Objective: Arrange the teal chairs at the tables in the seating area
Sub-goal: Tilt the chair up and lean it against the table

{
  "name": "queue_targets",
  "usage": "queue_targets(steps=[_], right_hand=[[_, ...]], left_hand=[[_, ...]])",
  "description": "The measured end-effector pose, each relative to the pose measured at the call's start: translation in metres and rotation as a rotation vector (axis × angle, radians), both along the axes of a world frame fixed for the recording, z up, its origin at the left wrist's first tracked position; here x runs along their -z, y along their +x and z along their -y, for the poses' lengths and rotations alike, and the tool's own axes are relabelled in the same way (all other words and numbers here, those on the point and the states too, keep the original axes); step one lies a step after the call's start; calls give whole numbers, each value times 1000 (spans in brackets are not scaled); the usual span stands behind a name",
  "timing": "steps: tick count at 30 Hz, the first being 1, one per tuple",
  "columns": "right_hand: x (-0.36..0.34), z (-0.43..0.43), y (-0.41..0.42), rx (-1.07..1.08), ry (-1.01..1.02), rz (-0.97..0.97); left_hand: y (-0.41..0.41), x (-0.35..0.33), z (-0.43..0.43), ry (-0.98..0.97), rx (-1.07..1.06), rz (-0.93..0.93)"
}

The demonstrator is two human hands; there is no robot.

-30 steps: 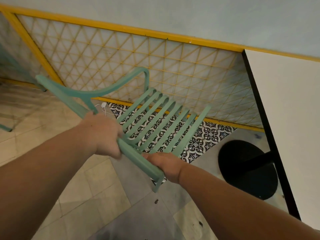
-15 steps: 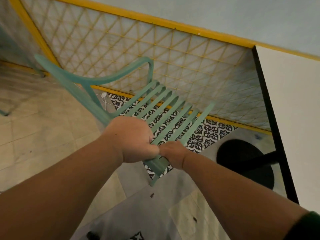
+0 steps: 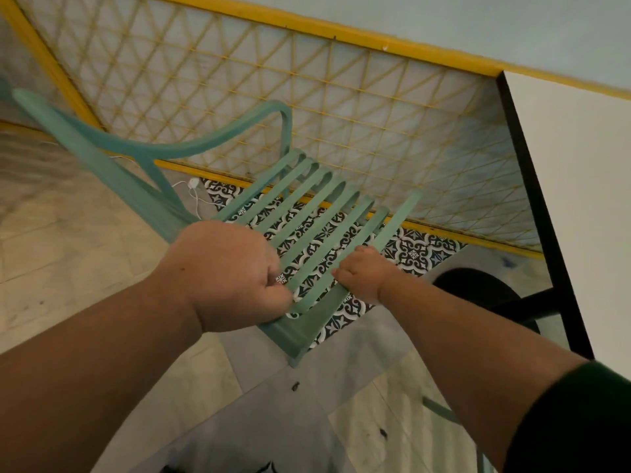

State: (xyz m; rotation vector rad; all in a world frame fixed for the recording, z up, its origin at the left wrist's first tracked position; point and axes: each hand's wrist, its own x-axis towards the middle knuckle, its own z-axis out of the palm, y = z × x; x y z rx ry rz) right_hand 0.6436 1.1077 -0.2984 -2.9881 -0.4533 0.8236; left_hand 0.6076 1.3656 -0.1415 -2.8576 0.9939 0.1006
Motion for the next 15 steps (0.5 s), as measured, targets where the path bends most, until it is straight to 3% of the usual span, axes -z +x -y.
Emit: queue_targets(steps=[7,11,15], right_hand=[[5,-11,-6,255,122,45],[2,-14,-6,220,54,120],[-1,-18,-6,214,4,2]], left_hand=[[1,4,-3,-82,2,19],[2,6,-6,-116,0,29],[4,6,-8,-117,25,16]])
